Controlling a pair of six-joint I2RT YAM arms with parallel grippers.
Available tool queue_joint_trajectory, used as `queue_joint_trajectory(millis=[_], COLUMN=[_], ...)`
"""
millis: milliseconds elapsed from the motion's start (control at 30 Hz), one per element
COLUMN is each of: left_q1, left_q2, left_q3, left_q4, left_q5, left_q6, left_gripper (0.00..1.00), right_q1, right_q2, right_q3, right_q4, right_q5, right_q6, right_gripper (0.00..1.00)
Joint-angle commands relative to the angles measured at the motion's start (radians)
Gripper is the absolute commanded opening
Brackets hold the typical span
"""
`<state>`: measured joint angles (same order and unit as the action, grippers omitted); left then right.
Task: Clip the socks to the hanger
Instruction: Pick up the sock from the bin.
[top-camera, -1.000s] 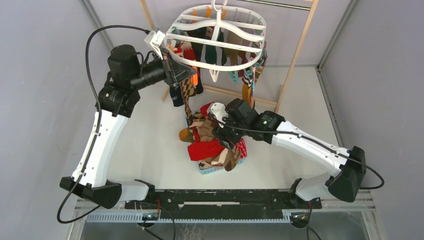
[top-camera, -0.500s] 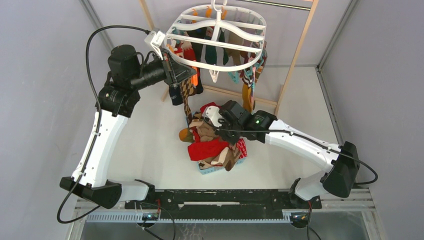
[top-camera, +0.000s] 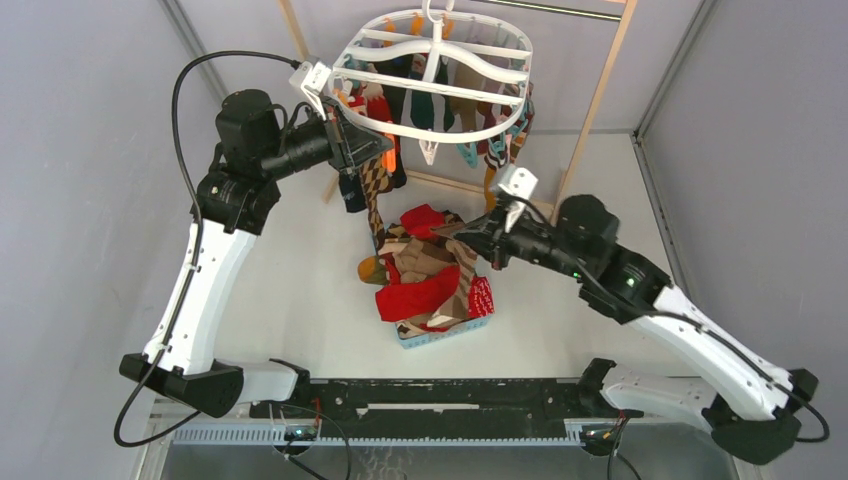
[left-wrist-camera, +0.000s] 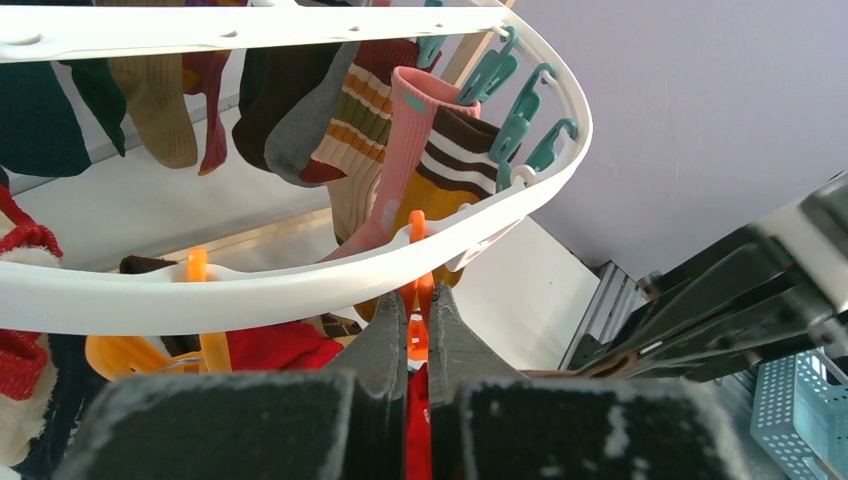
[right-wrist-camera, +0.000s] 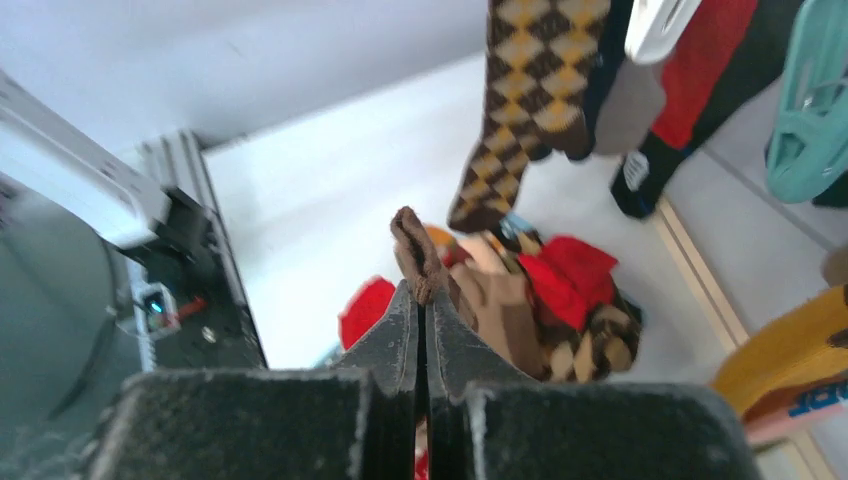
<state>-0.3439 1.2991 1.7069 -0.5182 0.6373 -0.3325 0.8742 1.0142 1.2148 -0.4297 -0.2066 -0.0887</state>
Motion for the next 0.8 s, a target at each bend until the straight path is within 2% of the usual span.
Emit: queue_joint_trajectory(millis=[0,100,300,533,767], left_q1=[-0.001,-0.002,-0.002,-0.001,0.0], left_q2=[-0.049,-0.053,-0.059,-0.047,-0.04], left_q3=[0.0,-0.011,-0.045,-0.082,-0.087], left_q4=[0.007,0.031,0.096,0.165,0.204], left_q5=[0.068,0.088,0.128,0.191,0.255], left_q6=[-0.019,-0.047,-0.118,-0.213,-0.252], left_gripper=[0.0,0.0,0.0,0.0,0.0], right_q1=[-0.037,-0.09,-0.116,-0.138,-0.194], right_q2=[-0.077,-0.091,0.004,0.162,0.307], right_q3=[-0.124,-0.216,-0.321,-0.36,-0.337], right_q4=[0.336,0.559,0.969,1.4,1.613], right_q5=[-0.139,-0.296,-0.428,-0.442,-0.448], right_q6=[0.182,0.332,0.602,0.861,1.033], right_gripper=[0.0,0.0,0.0,0.0,0.0])
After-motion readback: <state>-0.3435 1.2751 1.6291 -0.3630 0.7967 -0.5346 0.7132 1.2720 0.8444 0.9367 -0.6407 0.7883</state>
